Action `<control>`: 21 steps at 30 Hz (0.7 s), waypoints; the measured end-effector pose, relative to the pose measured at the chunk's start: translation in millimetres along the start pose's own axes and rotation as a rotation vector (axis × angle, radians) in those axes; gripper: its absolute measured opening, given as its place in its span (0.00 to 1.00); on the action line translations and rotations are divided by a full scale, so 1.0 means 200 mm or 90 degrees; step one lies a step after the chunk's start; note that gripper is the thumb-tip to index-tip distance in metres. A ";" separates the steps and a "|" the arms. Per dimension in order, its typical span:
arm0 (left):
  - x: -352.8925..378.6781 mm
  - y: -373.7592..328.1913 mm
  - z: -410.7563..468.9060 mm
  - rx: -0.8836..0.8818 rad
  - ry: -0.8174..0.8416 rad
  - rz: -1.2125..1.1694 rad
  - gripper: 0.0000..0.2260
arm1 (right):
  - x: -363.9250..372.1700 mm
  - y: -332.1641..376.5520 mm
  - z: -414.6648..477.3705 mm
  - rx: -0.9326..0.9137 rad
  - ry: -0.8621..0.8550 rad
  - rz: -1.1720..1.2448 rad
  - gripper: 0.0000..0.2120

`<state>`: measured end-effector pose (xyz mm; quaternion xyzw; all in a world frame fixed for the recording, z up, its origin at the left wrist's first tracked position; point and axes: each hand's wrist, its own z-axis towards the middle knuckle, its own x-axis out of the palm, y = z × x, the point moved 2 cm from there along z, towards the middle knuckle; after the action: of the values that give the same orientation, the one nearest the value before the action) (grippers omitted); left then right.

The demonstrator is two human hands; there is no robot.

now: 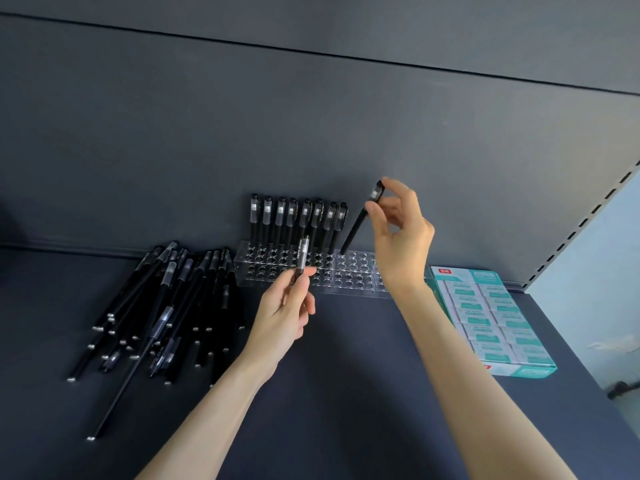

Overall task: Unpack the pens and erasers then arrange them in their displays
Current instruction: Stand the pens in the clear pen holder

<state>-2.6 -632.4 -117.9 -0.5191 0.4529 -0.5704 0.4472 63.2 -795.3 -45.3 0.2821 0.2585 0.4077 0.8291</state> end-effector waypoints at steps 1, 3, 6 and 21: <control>0.00 0.00 0.00 -0.006 -0.008 -0.008 0.09 | 0.01 0.00 0.00 -0.001 0.007 -0.010 0.14; 0.00 0.00 0.01 -0.013 -0.023 -0.013 0.09 | 0.03 0.00 -0.01 -0.008 0.022 -0.031 0.14; 0.01 0.00 0.01 0.007 -0.024 -0.004 0.11 | 0.05 -0.02 -0.03 -0.021 0.052 -0.058 0.13; 0.01 -0.01 0.00 0.002 -0.012 0.029 0.07 | 0.00 -0.01 -0.15 0.017 0.047 -0.032 0.12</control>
<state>-2.7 -634.3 -115.0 -0.5135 0.4590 -0.5560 0.4653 44.1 -787.4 -68.1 0.2711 0.3011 0.3932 0.8254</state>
